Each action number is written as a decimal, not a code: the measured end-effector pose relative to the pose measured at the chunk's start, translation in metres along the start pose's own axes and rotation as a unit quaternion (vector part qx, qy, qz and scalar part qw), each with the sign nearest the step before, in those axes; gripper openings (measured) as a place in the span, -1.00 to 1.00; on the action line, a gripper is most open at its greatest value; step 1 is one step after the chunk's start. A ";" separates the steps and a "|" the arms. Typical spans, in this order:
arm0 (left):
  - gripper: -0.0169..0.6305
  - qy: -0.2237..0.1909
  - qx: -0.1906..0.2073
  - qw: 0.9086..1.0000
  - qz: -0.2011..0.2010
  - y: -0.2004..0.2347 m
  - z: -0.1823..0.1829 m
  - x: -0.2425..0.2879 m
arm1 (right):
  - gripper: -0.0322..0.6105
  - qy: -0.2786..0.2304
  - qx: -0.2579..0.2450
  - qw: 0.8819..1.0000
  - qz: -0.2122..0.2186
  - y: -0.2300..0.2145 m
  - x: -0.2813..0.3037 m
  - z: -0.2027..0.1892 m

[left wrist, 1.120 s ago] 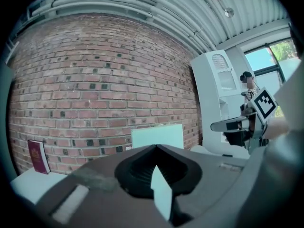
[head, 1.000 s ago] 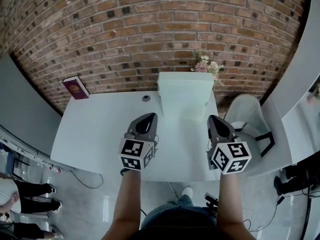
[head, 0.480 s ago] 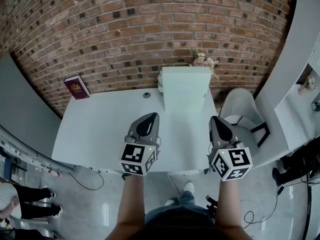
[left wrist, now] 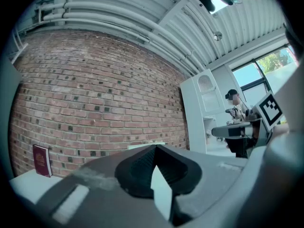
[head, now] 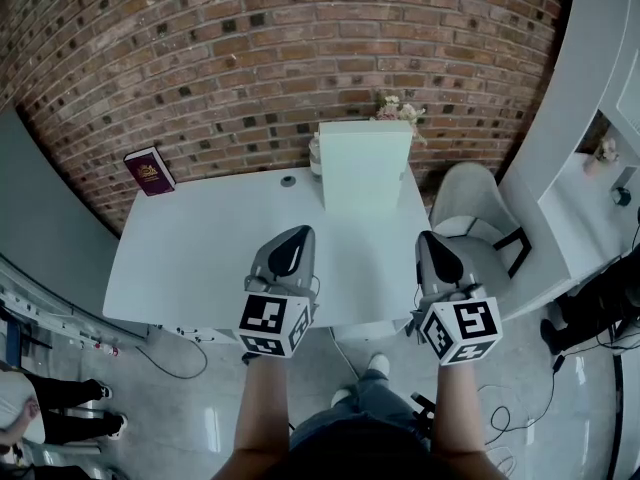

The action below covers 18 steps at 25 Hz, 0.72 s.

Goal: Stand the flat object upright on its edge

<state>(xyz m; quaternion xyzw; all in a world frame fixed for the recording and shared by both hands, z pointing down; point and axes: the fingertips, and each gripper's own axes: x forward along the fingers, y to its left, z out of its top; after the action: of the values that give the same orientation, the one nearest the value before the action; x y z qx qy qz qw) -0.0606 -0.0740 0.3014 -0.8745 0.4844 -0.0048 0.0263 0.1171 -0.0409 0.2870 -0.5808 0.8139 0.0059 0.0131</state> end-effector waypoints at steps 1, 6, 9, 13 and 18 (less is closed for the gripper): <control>-0.95 -0.003 0.000 1.000 0.001 0.000 0.002 -0.002 | -0.90 -0.001 -0.005 1.000 0.002 0.002 -0.002 0.001; -0.95 -0.016 0.002 1.000 0.012 0.000 0.010 -0.006 | -0.90 -0.011 -0.016 1.000 0.004 0.002 -0.006 0.008; -0.95 -0.022 0.005 1.000 0.016 -0.001 0.014 -0.004 | -0.90 -0.015 -0.017 1.000 0.007 -0.002 -0.005 0.010; -0.95 -0.032 0.010 0.999 0.026 0.000 0.024 0.001 | -0.90 -0.022 -0.020 0.999 0.015 -0.006 0.001 0.015; -0.95 -0.039 0.018 0.999 0.033 0.000 0.035 0.009 | -0.90 -0.032 -0.029 0.999 0.017 -0.013 0.007 0.025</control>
<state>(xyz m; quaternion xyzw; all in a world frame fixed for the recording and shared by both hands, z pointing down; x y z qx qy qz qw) -0.0543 -0.0800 0.2667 -0.8567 0.5118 0.0217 0.0611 0.1270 -0.0510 0.2622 -0.5664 0.8224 0.0482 0.0217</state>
